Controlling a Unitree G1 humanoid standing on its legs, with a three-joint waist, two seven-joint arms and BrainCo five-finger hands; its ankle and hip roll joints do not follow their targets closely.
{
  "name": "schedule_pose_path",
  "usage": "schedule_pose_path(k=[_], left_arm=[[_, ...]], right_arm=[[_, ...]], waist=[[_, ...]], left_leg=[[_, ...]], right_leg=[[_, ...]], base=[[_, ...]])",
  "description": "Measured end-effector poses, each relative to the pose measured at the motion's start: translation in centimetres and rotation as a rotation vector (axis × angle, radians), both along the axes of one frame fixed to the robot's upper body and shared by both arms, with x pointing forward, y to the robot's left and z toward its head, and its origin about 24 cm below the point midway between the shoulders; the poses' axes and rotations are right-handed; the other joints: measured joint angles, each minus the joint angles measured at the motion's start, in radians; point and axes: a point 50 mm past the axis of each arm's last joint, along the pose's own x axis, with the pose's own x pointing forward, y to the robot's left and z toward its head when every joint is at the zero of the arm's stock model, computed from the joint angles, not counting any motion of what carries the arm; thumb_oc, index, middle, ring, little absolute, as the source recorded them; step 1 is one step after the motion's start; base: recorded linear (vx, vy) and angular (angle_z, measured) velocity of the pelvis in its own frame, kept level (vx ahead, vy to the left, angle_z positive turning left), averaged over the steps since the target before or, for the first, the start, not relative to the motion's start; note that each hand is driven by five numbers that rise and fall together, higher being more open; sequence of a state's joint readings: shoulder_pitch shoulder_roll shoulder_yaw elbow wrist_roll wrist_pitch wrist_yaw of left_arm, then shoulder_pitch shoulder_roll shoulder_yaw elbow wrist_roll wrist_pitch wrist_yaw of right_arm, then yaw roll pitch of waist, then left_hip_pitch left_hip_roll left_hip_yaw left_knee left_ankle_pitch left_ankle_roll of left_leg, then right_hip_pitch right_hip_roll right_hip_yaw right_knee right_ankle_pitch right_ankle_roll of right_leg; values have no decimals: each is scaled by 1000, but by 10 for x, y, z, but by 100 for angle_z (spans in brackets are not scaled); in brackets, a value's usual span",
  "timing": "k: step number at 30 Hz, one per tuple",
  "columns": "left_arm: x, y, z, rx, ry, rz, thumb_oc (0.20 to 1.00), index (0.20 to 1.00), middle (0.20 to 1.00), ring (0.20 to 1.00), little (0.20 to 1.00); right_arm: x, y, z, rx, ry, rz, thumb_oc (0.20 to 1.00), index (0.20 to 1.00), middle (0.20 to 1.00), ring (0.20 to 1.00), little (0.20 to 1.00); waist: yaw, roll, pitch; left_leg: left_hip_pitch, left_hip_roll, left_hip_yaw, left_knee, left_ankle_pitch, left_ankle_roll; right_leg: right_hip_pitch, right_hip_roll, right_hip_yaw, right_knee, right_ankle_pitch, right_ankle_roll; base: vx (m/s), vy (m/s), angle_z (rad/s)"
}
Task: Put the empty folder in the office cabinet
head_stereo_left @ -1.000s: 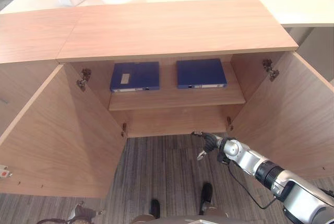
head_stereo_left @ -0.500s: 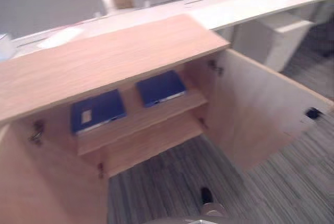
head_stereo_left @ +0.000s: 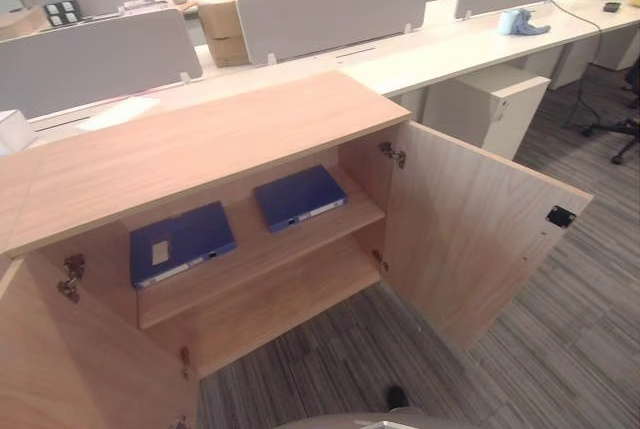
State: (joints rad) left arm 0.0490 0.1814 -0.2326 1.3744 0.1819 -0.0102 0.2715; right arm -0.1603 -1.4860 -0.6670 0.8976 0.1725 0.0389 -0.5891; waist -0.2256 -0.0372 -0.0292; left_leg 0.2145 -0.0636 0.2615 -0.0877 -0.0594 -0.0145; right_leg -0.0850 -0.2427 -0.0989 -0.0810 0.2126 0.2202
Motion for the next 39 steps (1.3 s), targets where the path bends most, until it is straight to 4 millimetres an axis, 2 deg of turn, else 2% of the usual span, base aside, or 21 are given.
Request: schedule_pose_path(k=[2,5,7,9,13,16,17,20,26,29,34,39], left_arm=[[1,-1,0,-8,-2,-6,1000,1000,1000,1000,1000],[0,-2,-1,-27,8,-6,1000,1000,1000,1000,1000],[-2,-1,-1,-39,19,-4,1000,1000,1000,1000,1000],[-1,-2,-1,-54,22,-7,1000,1000,1000,1000,1000],[2,-2,-1,-64,17,-9,1000,1000,1000,1000,1000],[0,-3,-1,-76,26,-8,1000,1000,1000,1000,1000],[0,-3,-1,-82,29,-8,1000,1000,1000,1000,1000],[7,-5,-1,-100,-4,-9,1000,1000,1000,1000,1000],[13,-9,0,-136,-37,-14,1000,1000,1000,1000,1000],[18,-12,0,-159,-52,-26,1000,1000,1000,1000,1000],[23,-18,0,-195,-64,-44,1000,1000,1000,1000,1000],[24,-22,0,-220,-63,-40,1000,1000,1000,1000,1000]], right_arm=[[8,-8,-36,141,-12,84,1000,1000,1000,1000,1000],[15,-18,-104,381,6,165,1000,1000,1000,1000,1000],[24,-14,-158,575,26,214,1000,1000,1000,1000,1000],[40,-2,-199,693,118,291,1000,1000,1000,1000,1000],[57,15,-230,785,171,399,1000,1000,1000,1000,1000],[67,20,-231,787,201,448,1000,1000,1000,1000,1000],[80,26,-223,753,222,529,1000,1000,1000,1000,1000],[95,35,-217,725,256,625,1000,1000,1000,1000,1000],[118,51,-218,757,295,778,1000,1000,1000,1000,1000],[135,63,-222,796,268,874,1000,1000,1000,1000,1000],[172,98,-228,817,300,1029,1000,1000,1000,1000,1000],[188,117,-235,833,282,1075,1000,1000,1000,1000,1000]], waist=[[18,-3,-2],[40,-4,-2],[50,-2,-1],[60,7,5],[80,20,13],[88,30,20],[87,36,27],[96,37,52],[103,39,77],[102,36,88],[107,37,101],[95,30,105]], left_leg=[[-1,-4,2,0,0,0],[-11,-9,0,1,3,4],[-11,-9,-1,1,3,4],[-14,-11,-1,0,4,4],[-20,-10,-9,0,6,4],[-22,-11,-14,0,7,4],[-22,-11,-19,0,7,4],[-18,-10,-22,0,8,5],[-17,-10,-23,0,9,4],[-15,-9,-24,4,12,5],[-14,-9,-22,8,15,5],[-13,-8,-20,0,18,6]], right_leg=[[1,-1,2,-1,7,-8],[-3,-6,2,-1,8,-9],[-3,-6,2,-1,11,-8],[-5,-7,2,-1,11,-8],[-6,-9,-5,-5,11,-8],[-5,-10,-10,-5,11,-9],[-4,-11,-15,-5,11,-9],[3,-11,-19,-5,11,-9],[5,-12,-22,-3,11,-10],[1,-11,-22,-2,14,-14],[3,-10,-22,-1,22,-25],[6,-10,-21,-2,21,-28]], base=[[0,0,0],[-2,0,1],[0,0,0],[0,0,0],[-1,-4,5],[-5,-2,7],[-3,1,7],[-2,1,4],[0,0,0],[0,0,0],[-2,-1,0],[-6,0,-2]])
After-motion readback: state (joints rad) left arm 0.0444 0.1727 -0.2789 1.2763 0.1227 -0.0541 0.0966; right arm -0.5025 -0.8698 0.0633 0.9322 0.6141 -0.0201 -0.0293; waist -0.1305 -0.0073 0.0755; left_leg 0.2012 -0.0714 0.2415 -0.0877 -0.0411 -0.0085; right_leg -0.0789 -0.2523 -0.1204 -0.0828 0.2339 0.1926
